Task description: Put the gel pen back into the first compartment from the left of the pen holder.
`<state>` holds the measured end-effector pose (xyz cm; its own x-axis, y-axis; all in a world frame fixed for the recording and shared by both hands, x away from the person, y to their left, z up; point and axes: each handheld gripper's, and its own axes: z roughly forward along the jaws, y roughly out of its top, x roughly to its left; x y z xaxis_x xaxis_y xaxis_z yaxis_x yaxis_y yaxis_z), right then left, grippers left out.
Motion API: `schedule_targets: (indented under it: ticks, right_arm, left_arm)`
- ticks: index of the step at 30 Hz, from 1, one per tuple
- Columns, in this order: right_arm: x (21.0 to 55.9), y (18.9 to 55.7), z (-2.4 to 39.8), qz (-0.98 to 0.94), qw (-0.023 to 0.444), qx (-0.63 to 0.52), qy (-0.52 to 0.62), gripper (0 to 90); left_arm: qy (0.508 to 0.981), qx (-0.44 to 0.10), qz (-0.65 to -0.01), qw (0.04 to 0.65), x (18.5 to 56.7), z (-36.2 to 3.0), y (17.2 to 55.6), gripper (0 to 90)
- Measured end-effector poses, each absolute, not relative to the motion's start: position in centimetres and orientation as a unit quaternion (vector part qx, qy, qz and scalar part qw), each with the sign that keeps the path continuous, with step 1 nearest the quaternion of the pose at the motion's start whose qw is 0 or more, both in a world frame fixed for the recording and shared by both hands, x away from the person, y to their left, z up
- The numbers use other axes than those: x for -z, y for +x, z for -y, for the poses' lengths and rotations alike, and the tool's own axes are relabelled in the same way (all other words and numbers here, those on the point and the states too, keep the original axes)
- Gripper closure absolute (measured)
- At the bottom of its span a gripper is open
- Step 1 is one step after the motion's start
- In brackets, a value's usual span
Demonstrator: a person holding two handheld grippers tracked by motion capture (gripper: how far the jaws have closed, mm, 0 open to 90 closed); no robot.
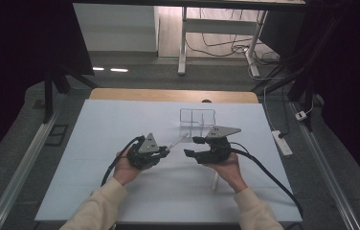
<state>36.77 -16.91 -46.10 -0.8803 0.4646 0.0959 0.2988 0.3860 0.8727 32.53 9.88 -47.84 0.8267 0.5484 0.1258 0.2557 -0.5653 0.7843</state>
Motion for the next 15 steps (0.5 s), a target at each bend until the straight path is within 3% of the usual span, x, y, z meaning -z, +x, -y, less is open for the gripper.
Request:
schedule_targets:
  ticks: [15]
  right_arm:
    - [46.1,36.6,16.5,-0.817,0.077,-0.524,0.226,37.0]
  left_arm:
    - [0.873,-0.172,-0.223,0.398,48.4,-8.8,32.5,78.7]
